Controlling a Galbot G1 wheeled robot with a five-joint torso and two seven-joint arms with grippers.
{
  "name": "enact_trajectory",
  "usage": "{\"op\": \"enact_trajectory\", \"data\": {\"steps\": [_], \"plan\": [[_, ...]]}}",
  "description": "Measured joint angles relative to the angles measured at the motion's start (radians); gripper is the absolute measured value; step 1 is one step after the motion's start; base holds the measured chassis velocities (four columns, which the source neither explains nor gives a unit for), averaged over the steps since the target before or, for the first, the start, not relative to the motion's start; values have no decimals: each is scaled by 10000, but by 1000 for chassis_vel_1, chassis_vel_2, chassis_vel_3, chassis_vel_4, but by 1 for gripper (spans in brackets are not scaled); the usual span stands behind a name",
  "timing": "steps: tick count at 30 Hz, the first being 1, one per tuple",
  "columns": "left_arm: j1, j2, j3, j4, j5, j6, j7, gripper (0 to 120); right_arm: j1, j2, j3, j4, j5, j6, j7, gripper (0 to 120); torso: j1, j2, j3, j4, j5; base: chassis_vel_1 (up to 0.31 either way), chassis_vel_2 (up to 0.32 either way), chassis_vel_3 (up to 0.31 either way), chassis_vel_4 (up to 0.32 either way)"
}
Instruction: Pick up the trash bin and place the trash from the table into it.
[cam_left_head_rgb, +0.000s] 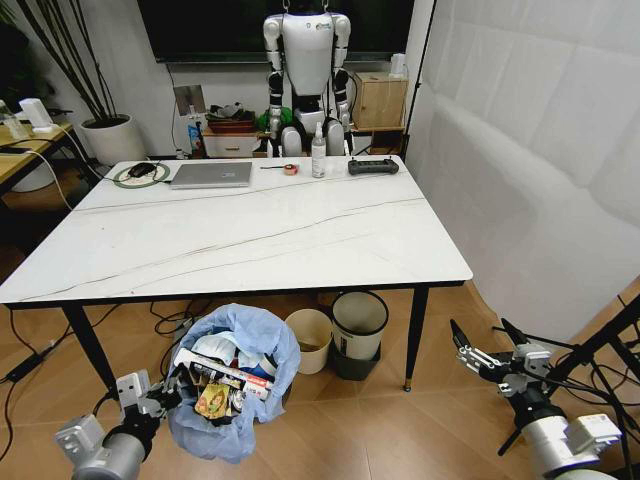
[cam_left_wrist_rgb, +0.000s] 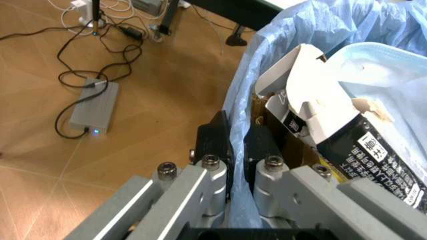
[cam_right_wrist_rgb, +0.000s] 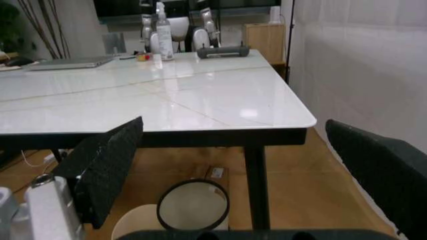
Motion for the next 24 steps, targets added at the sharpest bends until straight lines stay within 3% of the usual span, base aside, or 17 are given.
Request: {"op": "enact_trajectory", "data": {"steps": [24], "plan": [[-18, -203, -58, 596, 56, 81, 149, 0, 0, -1, -1, -1, 3, -1, 0, 100, -576, -1308, -731, -1, -1, 0, 0, 0, 0]]}}
